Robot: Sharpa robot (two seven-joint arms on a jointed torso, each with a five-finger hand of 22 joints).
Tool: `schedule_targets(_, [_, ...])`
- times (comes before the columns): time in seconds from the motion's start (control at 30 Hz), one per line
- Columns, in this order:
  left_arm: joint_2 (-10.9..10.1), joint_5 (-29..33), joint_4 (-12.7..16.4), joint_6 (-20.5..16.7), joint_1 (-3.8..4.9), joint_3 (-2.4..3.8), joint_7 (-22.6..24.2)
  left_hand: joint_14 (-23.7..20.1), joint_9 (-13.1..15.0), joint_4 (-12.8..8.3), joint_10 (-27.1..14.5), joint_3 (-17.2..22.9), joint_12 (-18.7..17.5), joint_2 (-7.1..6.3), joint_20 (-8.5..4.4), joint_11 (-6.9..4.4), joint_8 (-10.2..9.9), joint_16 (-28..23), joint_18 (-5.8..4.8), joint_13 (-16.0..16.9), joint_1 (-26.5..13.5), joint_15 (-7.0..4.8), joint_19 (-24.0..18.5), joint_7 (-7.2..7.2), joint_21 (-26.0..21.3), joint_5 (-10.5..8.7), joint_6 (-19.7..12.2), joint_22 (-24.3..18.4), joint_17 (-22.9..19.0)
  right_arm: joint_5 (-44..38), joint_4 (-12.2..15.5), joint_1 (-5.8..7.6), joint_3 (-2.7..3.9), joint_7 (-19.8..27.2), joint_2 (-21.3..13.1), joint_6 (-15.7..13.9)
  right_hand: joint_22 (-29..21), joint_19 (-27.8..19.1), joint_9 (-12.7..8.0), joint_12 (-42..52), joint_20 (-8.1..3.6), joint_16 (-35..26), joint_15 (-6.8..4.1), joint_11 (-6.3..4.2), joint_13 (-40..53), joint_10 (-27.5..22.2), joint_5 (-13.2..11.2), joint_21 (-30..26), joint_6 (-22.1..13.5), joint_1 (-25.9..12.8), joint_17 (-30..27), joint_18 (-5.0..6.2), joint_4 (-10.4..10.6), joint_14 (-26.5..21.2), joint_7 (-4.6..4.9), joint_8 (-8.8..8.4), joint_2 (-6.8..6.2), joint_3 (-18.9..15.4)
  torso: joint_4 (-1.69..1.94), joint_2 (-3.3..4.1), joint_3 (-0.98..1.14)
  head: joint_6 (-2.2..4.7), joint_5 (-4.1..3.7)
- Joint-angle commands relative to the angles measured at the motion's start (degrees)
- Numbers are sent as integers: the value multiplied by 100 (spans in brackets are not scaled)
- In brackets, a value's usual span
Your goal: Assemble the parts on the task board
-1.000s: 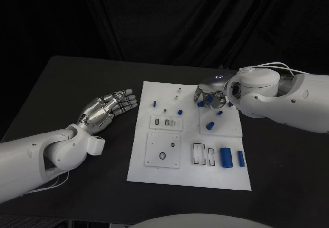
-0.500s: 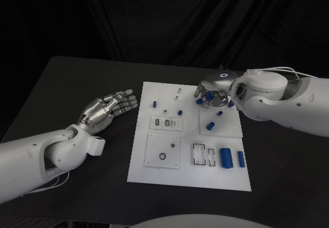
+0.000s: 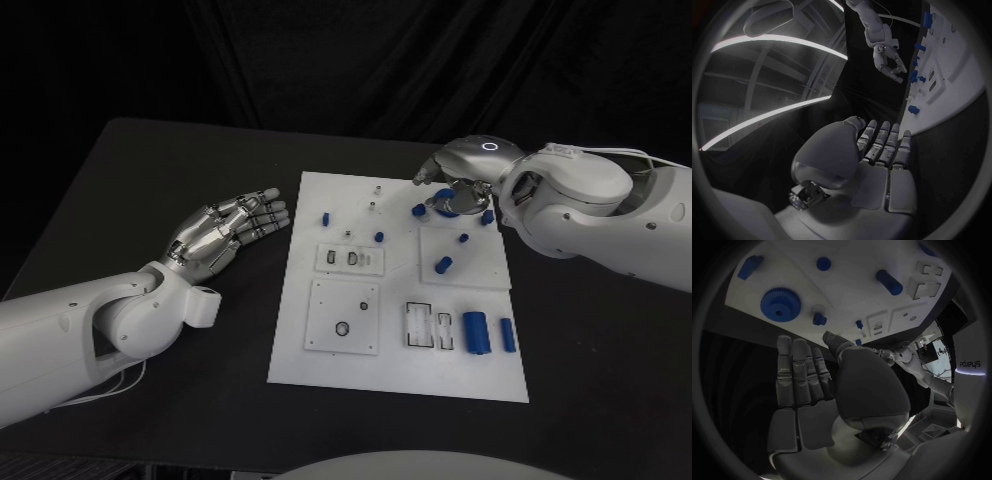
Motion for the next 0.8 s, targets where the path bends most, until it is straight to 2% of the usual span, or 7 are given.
schedule_targets(0.03, [9,-16,3,110,-16,2,662,20,5,-11,38,29,37,-4,2,9,31,27,-107,6,-56,35,-16,144,-25,2,52,-5,6,-303,-1,-6,3,-216,-7,-480,-16,-9,79,833,-35,56,-44,-34,553,-318,48,-153,146,119,-110,100,74,-145,-38,48,39,-189,0,-1,-2,-3,-14])
schedule_targets(0.1, [12,-16,4,115,-16,2,659,20,5,-11,38,29,37,-4,2,9,31,27,-107,6,-56,35,-16,144,-25,2,52,-5,6,-376,-28,-11,3,-265,9,-459,13,-103,170,2801,-12,83,-175,-54,2000,-828,149,-291,312,180,-199,61,62,-377,-81,109,95,-378,4,1,-3,-1,-22])
schedule_targets(0.17, [12,-16,3,118,-16,2,655,20,5,-11,38,29,37,-4,2,9,31,27,-107,6,-56,35,-16,144,-25,2,52,-5,6,-499,-59,-27,3,-329,31,-431,92,-48,206,4324,-55,483,-98,-213,3017,-980,160,-308,277,172,219,97,110,-103,-68,67,100,-449,6,3,-2,-2,-27])
schedule_targets(0.3, [11,-16,5,123,-17,2,648,24,5,-9,41,44,36,-5,2,10,31,38,-108,5,-62,36,-18,147,-28,1,46,-7,7,-749,-143,-74,3,-452,98,-417,663,1000,278,6915,-207,2132,-261,-431,6157,1810,177,1413,414,101,3095,-175,252,1663,5,60,70,-438,-4,3,1,0,-25])
schedule_targets(0.33, [11,-16,6,125,-17,2,647,24,5,-9,41,44,36,-5,2,10,31,38,-108,5,-62,36,-18,147,-28,1,46,-7,7,-811,-174,-86,3,-475,123,-402,861,1524,286,7385,-256,2537,-304,-482,7228,3328,139,2344,459,59,4141,-328,305,2395,-9,39,21,-471,-6,2,-1,-1,-28])
schedule_targets(0.53, [18,-16,7,137,-18,2,643,24,5,-9,41,44,36,-5,2,10,31,38,-108,5,-62,36,-18,147,-28,1,46,-7,7,-978,-283,-138,3,-572,245,-99,1046,1934,333,7534,-270,2803,-306,-465,7773,4120,37,3257,748,40,5155,-474,422,3096,-8,87,-50,-535,1,1,-4,-2,-31])
schedule_targets(0.8, [18,-16,-2,137,-18,2,639,24,5,-9,41,44,36,-5,2,10,31,38,-108,5,-62,36,-18,147,-28,1,46,-7,7,-1019,-304,-176,4,-607,315,151,1065,1962,308,7534,-265,2803,-301,-461,7773,4120,-39,3388,697,29,5155,-490,476,3096,-1,11,-109,-584,-1,-1,-4,-7,-31])
